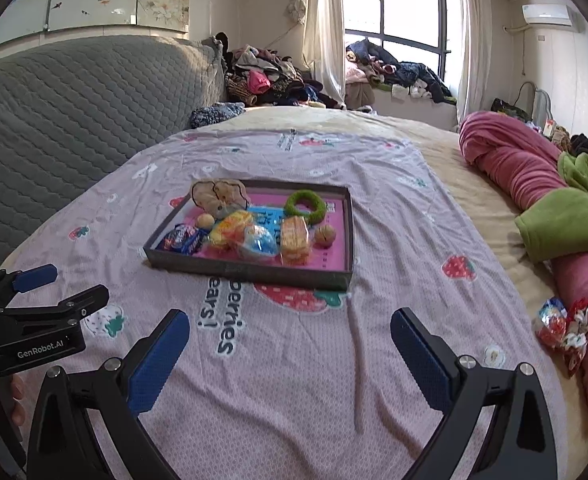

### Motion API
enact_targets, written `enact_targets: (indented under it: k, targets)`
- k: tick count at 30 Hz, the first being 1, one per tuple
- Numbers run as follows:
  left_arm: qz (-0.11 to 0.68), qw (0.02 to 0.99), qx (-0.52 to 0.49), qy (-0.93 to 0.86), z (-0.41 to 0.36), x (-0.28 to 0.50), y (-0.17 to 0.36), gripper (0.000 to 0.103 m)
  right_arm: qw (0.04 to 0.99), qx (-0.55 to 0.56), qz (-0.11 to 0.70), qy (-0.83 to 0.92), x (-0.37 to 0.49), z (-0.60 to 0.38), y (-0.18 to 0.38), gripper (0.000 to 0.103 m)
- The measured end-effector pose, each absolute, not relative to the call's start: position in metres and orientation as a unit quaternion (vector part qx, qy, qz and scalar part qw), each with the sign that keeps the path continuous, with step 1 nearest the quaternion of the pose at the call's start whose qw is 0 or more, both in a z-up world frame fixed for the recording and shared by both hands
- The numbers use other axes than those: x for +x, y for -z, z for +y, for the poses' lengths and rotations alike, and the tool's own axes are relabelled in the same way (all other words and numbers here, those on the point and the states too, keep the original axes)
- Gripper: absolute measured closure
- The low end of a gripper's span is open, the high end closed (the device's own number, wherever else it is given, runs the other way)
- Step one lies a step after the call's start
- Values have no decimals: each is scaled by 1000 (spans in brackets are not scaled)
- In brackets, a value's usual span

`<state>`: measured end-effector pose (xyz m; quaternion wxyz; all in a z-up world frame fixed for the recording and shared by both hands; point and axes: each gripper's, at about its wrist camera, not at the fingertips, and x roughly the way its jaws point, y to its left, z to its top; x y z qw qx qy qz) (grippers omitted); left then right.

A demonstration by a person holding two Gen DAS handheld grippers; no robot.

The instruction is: Organize objects

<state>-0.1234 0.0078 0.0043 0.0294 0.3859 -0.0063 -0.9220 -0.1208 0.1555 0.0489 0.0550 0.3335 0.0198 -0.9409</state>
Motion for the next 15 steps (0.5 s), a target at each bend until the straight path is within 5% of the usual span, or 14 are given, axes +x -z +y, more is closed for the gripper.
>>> enact_targets:
  k: [15]
  targets:
    - [-11, 23, 385, 923, 4, -112, 14, 14, 48, 357, 21, 933, -112, 155, -24, 1]
